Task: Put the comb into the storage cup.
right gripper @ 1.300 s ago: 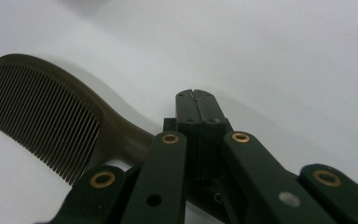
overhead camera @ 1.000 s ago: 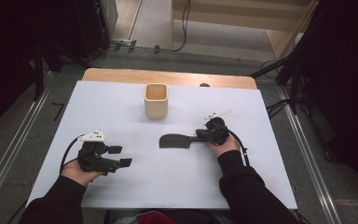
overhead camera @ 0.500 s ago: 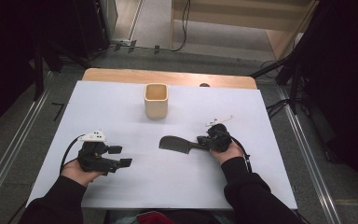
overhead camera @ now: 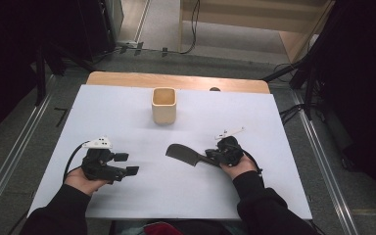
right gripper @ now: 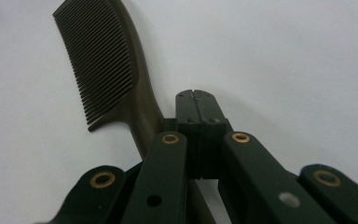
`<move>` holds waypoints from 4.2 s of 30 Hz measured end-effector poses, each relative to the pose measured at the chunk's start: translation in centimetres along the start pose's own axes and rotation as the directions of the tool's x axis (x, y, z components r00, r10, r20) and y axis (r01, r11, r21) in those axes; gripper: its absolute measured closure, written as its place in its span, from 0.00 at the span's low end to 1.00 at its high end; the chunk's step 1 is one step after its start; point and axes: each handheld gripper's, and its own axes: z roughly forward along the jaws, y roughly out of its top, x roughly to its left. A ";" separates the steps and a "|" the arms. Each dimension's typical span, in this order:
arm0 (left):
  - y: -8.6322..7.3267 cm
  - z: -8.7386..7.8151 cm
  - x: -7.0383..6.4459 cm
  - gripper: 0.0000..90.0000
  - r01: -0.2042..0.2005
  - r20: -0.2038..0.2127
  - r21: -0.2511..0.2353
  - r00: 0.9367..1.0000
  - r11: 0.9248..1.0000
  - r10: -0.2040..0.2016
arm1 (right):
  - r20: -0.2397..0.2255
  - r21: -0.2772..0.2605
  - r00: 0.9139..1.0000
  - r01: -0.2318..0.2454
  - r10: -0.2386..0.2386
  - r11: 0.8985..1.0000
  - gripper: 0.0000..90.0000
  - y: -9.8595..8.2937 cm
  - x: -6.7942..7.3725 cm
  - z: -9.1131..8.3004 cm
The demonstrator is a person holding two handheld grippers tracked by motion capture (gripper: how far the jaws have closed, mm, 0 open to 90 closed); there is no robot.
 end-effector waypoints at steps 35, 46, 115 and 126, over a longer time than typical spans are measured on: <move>0.0 0.0 0.0 0.29 -0.002 -0.003 0.005 1.000 1.000 0.002 | -0.119 -0.181 0.992 0.009 -0.031 0.983 0.54 0.0 1.0 -4.6; -0.1 0.0 0.1 0.29 0.003 0.003 -0.003 1.000 1.000 -0.003 | -0.142 -0.252 0.988 0.025 -0.062 0.967 0.37 -1.2 1.0 -7.3; -0.1 -0.2 0.1 0.29 0.013 0.017 -0.022 1.000 1.000 -0.013 | -0.150 -0.365 0.983 0.045 -0.106 0.930 0.27 -3.1 -0.3 -8.3; -0.1 -0.3 0.1 0.29 0.013 0.014 -0.023 1.000 1.000 -0.012 | -0.157 -0.355 0.982 0.040 -0.102 0.934 0.27 -2.2 -0.9 -7.2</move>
